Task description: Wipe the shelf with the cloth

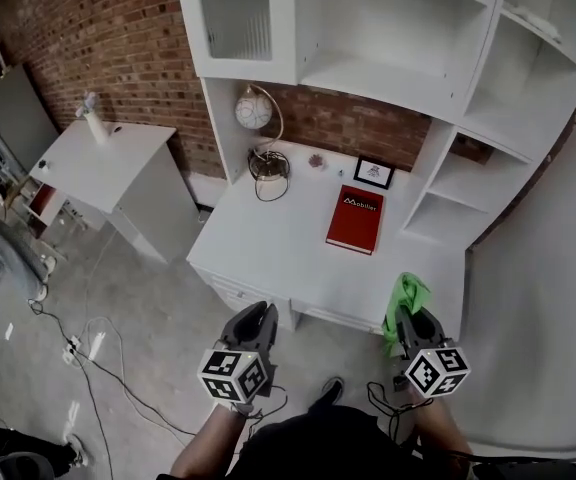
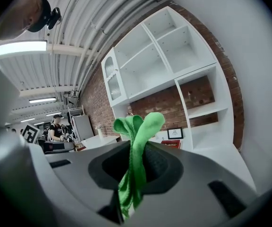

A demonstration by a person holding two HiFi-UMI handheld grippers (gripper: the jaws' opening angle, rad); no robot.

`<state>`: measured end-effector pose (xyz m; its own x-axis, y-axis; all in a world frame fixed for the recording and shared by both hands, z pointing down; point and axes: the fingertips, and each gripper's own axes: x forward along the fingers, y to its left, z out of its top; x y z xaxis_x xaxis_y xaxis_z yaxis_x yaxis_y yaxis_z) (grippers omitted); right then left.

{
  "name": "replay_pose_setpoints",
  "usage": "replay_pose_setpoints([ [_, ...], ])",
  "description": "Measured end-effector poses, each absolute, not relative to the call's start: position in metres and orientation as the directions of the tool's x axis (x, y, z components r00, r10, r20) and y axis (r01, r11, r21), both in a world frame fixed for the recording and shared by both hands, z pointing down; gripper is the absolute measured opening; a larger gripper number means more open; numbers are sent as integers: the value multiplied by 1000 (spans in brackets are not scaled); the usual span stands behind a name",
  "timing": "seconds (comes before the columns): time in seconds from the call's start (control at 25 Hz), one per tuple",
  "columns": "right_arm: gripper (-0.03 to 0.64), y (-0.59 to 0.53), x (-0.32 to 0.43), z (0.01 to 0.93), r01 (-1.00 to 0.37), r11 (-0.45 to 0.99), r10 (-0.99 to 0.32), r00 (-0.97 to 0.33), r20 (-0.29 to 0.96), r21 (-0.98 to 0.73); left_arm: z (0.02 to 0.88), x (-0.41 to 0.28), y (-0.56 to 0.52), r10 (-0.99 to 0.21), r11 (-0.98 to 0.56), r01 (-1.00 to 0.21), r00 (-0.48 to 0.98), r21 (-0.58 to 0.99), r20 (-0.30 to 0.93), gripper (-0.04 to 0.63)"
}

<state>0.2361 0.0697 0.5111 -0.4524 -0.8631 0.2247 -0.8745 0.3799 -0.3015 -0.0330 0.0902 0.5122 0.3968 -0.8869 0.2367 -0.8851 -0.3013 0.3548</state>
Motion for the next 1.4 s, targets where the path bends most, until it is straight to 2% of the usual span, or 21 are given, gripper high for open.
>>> replay_pose_setpoints([
  [0.44,58,-8,284,528,-837,421,-827,-513,231,-350,513,24,26,-894,-255,-911,350,323,280,64],
  [0.76,58,-39,299,534,-841,406,-837,-499,224,-357,517,36,-10,-889,-268,-913,358,308,287,64],
  [1.08,58,-73,319,526,-910,310,-898,-375,228,-277,521,51,-83,-839,-394,-857,483,331,250,64],
  [1.4,58,-125,318,492,-962,153,-963,-196,184,-224,489,25,-176,-794,-516,-803,579,299,185,64],
])
